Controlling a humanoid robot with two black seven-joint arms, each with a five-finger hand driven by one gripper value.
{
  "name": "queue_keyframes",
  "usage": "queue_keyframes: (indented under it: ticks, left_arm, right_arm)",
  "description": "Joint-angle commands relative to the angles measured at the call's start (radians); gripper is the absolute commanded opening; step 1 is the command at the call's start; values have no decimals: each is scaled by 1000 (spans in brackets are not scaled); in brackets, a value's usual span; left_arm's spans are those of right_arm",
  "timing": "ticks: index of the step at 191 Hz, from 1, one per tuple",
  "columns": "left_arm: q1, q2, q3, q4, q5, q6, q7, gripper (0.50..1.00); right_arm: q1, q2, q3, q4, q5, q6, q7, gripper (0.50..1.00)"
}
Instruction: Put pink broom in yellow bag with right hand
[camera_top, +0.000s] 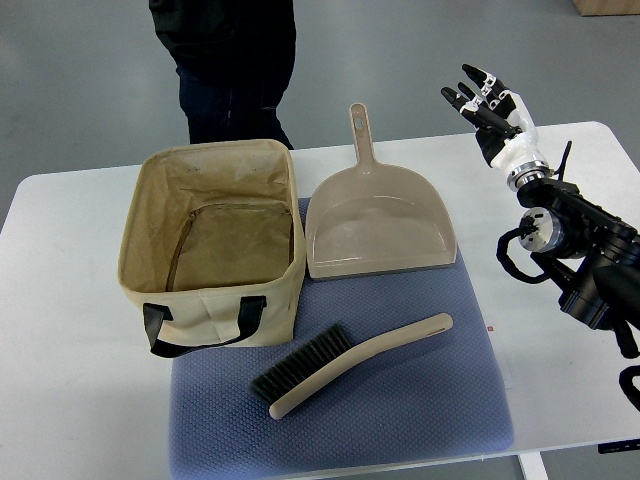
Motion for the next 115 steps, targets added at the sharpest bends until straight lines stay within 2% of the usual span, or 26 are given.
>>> queue_keyframes:
  ticks: [1, 115]
  left_arm:
    - [0, 0, 0, 0, 0, 0, -1, 1000]
    - [3, 0, -2, 1, 0, 9, -1, 1000]
  right_arm:
    - [0, 0, 0, 0, 0, 0, 0, 930]
    - [15, -9, -1, 0, -6, 0, -5, 930]
